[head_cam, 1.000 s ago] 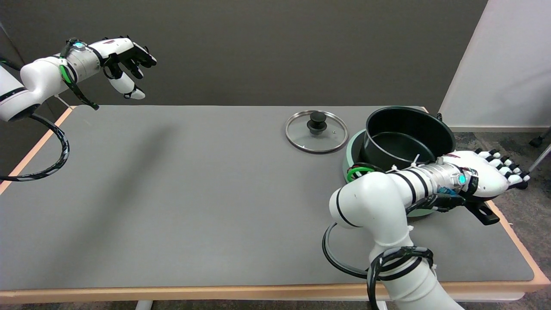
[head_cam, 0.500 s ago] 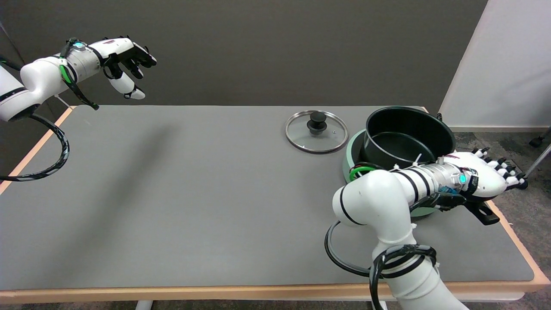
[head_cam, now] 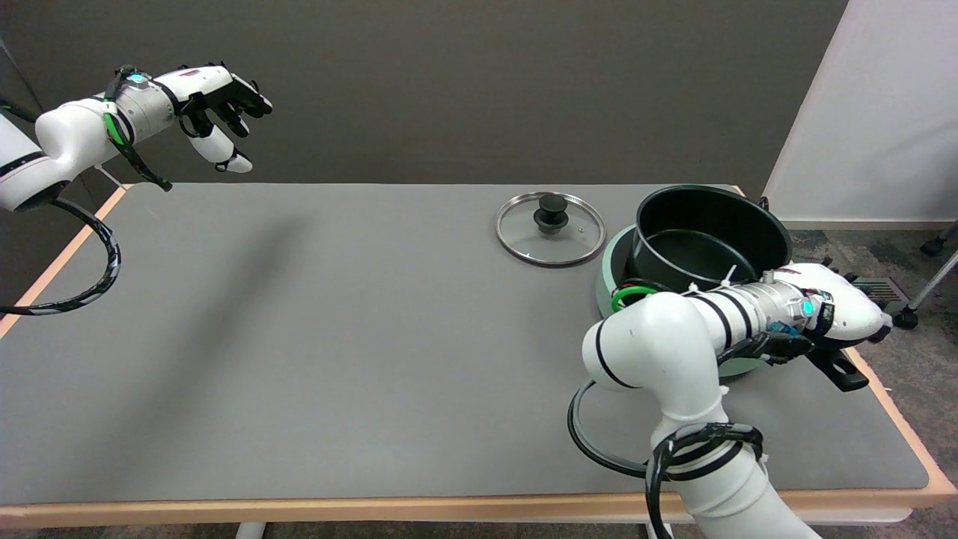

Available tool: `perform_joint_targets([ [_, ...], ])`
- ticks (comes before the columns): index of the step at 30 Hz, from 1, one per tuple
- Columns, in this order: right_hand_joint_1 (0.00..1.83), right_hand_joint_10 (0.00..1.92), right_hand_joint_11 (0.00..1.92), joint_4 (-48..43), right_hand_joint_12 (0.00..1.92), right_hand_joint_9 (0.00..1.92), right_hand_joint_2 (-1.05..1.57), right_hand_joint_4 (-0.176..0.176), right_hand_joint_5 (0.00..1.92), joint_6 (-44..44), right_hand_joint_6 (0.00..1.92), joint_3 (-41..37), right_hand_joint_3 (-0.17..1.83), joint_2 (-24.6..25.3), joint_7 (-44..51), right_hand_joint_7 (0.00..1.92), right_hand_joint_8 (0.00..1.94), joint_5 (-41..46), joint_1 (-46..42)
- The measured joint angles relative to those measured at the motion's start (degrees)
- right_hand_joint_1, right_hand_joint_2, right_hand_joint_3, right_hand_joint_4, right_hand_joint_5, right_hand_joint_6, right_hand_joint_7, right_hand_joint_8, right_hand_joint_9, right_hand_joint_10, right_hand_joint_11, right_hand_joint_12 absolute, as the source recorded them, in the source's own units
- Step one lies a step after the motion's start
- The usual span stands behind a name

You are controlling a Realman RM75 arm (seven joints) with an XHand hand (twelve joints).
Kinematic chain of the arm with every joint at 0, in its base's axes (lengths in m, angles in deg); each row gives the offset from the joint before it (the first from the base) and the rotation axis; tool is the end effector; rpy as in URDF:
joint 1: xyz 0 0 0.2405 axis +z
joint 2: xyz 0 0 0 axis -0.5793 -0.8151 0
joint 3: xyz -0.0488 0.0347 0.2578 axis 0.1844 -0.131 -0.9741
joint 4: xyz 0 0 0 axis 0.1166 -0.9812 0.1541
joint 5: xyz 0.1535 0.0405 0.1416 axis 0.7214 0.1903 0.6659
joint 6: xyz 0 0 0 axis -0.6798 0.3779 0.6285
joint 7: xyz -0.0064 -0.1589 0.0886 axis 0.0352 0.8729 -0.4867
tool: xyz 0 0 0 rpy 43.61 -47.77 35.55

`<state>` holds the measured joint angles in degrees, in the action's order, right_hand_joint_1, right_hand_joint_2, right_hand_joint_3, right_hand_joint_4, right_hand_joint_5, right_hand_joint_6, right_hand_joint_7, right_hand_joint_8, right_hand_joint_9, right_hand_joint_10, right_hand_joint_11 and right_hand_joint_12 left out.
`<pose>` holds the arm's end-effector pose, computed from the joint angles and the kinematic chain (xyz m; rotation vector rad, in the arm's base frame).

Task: Pick up the pot.

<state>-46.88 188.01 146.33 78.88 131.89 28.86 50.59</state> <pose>-0.1916 -0.2598 0.3626 0.0629 -0.2255 -0.0182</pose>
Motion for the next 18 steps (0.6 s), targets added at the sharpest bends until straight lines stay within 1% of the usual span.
perform_joint_targets([
  [3,1.2,0.46,0.46,-0.1,0.46,0.46,-0.44,0.176,0.46,0.0,0.46,0.0,1.31,-0.1,0.2,0.46,0.46,0.1,0.0],
  [5,1.19,0.46,0.46,-0.1,0.46,0.46,-0.38,0.176,0.46,0.0,0.46,0.0,1.2,-0.1,0.3,0.46,0.46,0.1,0.0],
  [11,1.19,0.51,0.51,-0.2,0.51,0.51,-0.31,0.176,0.51,0.0,0.51,0.0,1.04,-0.2,0.6,0.51,0.51,0.2,0.1],
  [14,1.2,0.53,0.53,-0.2,0.53,0.53,-0.3,0.176,0.53,0.0,0.53,-0.1,1.0,-0.2,0.7,0.53,0.53,0.2,0.1],
  [18,1.19,0.53,0.53,-0.2,0.53,0.53,-0.3,0.176,0.53,0.0,0.53,-0.1,1.05,-0.3,0.8,0.53,0.53,0.4,0.1],
])
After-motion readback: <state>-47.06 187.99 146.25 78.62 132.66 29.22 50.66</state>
